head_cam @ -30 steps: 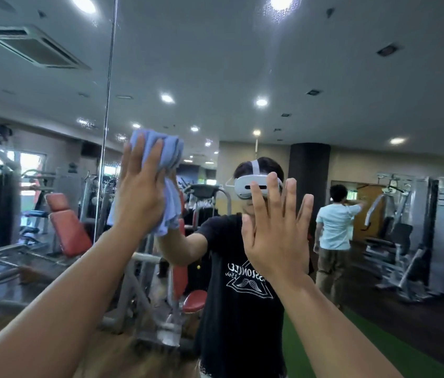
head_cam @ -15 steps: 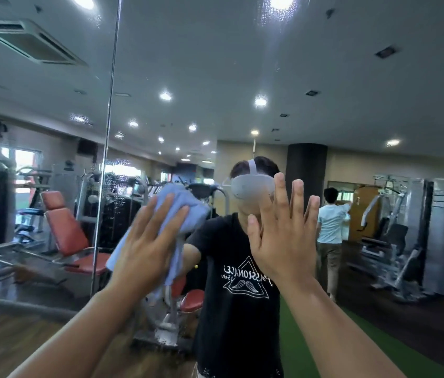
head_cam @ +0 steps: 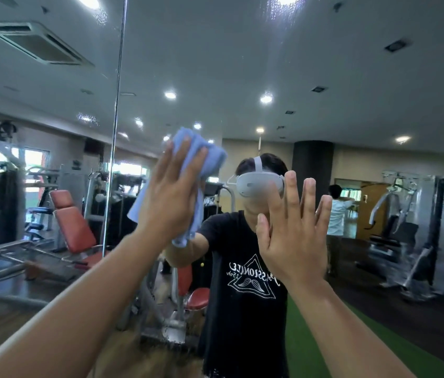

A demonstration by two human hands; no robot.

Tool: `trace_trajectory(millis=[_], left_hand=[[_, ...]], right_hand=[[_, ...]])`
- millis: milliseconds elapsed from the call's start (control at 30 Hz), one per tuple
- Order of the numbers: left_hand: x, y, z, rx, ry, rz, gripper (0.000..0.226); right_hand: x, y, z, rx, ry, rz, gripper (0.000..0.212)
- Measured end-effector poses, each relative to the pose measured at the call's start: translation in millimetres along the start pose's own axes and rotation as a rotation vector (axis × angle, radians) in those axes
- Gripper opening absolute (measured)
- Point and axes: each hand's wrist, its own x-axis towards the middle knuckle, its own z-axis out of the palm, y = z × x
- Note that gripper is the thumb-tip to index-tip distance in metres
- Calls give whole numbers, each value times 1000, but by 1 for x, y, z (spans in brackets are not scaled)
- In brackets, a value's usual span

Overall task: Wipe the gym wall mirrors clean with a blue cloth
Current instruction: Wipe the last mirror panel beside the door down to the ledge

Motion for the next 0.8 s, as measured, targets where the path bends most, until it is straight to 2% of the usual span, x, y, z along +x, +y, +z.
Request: trace_trajectory(millis=[100,167,233,300,367,433,533,600,700,800], left_hand=[[-49,-13,-1,30,-84,136,65],[-71,-33,-10,50,-97,128,69],[-79,-48,-21,36,-97,17,73],[-70,-57,-32,-26,-72,-174,72],[-45,-61,-39,-76,-18,-339,62],[-12,-60,-40,-89,45,-396,54],[22,-35,-29,-69,115,-328,56],[24,-9,-16,-21,109,-209,62],[-7,18,5,1,40,-19,71],[-50,8,8,1,-47,129,68]], right_hand=[[0,2,-2,3,-20,-6,63],[1,1,-3,5,-38,-1,64],[1,0,-2,7,-42,3,64],[1,-1,-2,-3,-41,6,65],[0,-1,-1,-5,-37,11,65],[1,-2,-1,-9,-28,12,65],[2,-3,0,-20,-18,9,65],[1,-3,1,-17,-11,9,65],[1,-1,0,-6,4,14,64],[1,-1,-1,15,-18,11,64]])
